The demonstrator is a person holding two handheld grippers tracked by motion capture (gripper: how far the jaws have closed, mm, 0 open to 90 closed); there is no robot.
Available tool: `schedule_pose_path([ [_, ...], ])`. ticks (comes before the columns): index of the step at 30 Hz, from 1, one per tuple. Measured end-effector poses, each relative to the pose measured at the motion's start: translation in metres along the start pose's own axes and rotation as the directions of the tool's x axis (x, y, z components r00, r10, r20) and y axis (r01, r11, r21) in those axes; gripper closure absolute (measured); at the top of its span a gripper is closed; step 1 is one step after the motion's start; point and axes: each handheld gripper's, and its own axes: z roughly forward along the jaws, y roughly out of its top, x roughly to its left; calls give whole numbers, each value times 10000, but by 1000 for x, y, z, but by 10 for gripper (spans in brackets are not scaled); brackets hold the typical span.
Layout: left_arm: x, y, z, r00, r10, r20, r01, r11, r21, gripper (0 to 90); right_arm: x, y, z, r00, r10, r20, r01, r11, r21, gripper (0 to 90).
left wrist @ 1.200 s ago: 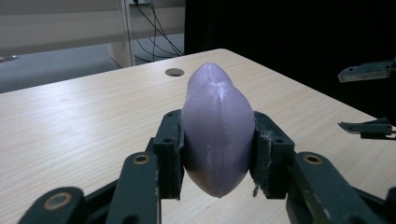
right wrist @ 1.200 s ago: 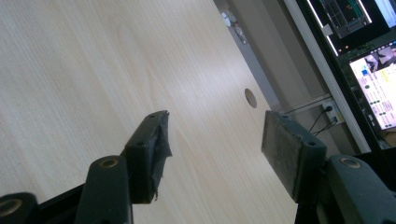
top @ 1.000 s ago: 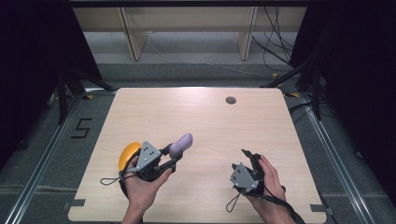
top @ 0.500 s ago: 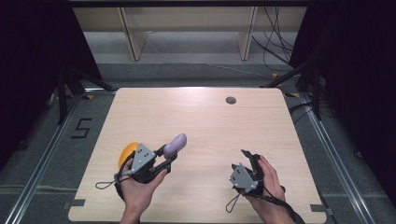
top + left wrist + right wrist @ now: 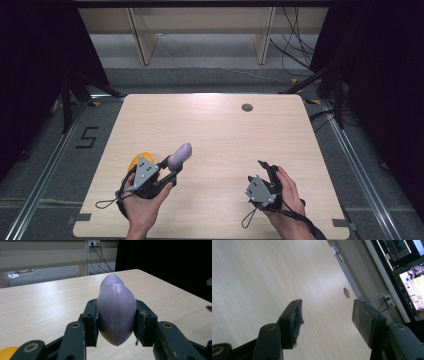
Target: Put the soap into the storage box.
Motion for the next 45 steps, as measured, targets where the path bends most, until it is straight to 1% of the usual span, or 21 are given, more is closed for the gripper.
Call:
schedule_pose_path([
  [3, 2, 0, -1, 10000, -33, -56, 33, 10000, -82, 590, 0, 0, 0, 10000, -24, -18, 24, 10000, -6, 420],
  [5, 3, -1, -2, 9999, -30, -153, 29, 10000, -31, 590, 1, 0, 0, 10000, 39, -80, -39, 10000, -50, 420],
  [7, 5, -1, -3, 9997, 37, -256, -38, 10000, -25, 590, 0, 0, 0, 10000, -73, -47, 73, 10000, -31, 420],
  [13, 9, -1, -6, 9989, -76, -454, 69, 9998, -165, 589, 0, 0, 0, 10000, -34, 2, 34, 10000, -7, 420],
  [15, 10, 0, -7, 9985, -111, -532, 104, 9998, -144, 590, 0, 0, 0, 10000, -32, 1, 32, 10000, -8, 420],
  [16, 11, 0, -8, 9984, -64, -562, 56, 9999, -130, 590, 0, 0, 0, 10000, -74, -18, 74, 10000, -33, 420],
  [18, 12, 0, -9, 9982, -92, -596, 81, 9998, -182, 590, 0, 0, 0, 10000, -67, -25, 67, 10000, -36, 420],
  [23, 14, -1, -11, 9965, -121, -828, 105, 9998, -195, 590, 0, 0, 0, 10000, -29, -1, 29, 10000, 1, 420],
  [24, 15, -2, -11, 9971, -139, -752, 118, 9995, -276, 590, 0, 0, 0, 10000, -25, 1, 25, 10000, 4, 420],
  [26, 16, -1, -13, 9958, -144, -903, 126, 9997, -211, 590, 0, 0, 0, 10000, -14, 2, 14, 10000, 9, 420],
  [30, 18, -2, -14, 9954, -175, -938, 148, 9995, -289, 590, 0, 0, 0, 10000, -17, 5, 17, 10000, 14, 420],
  [36, 22, -5, -17, 9933, -291, -1122, 260, 9993, -286, 590, 0, 0, 0, 10000, 12, -48, -12, 10000, 12, 420],
  [38, 24, -6, -18, 9919, -326, -1229, 292, 9991, -296, 590, 1, 0, 0, 10000, 71, 6, -71, 10000, -3, 420],
  [39, 24, -6, -18, 9918, -308, -1239, 274, 9992, -287, 590, 0, 0, 0, 10000, -34, 15, 34, 10000, 23, 420],
  [40, 25, -6, -19, 9909, -353, -1298, 321, 9991, -269, 590, 0, 0, 0, 10000, -34, 15, 34, 10000, 23, 420],
  [41, 26, -7, -19, 9913, -353, -1269, 314, 9990, -321, 590, 0, 0, 0, 10000, -3, 12, 3, 10000, 8, 420],
  [43, 27, -8, -21, 9900, -326, -1376, 290, 9992, -279, 590, 0, 0, 0, 10000, -12, 27, 12, 10000, 7, 420],
  [45, 28, -8, -21, 9885, -383, -1460, 344, 9990, -290, 590, 0, 0, 0, 10000, -20, 17, 19, 10000, 14, 420],
])
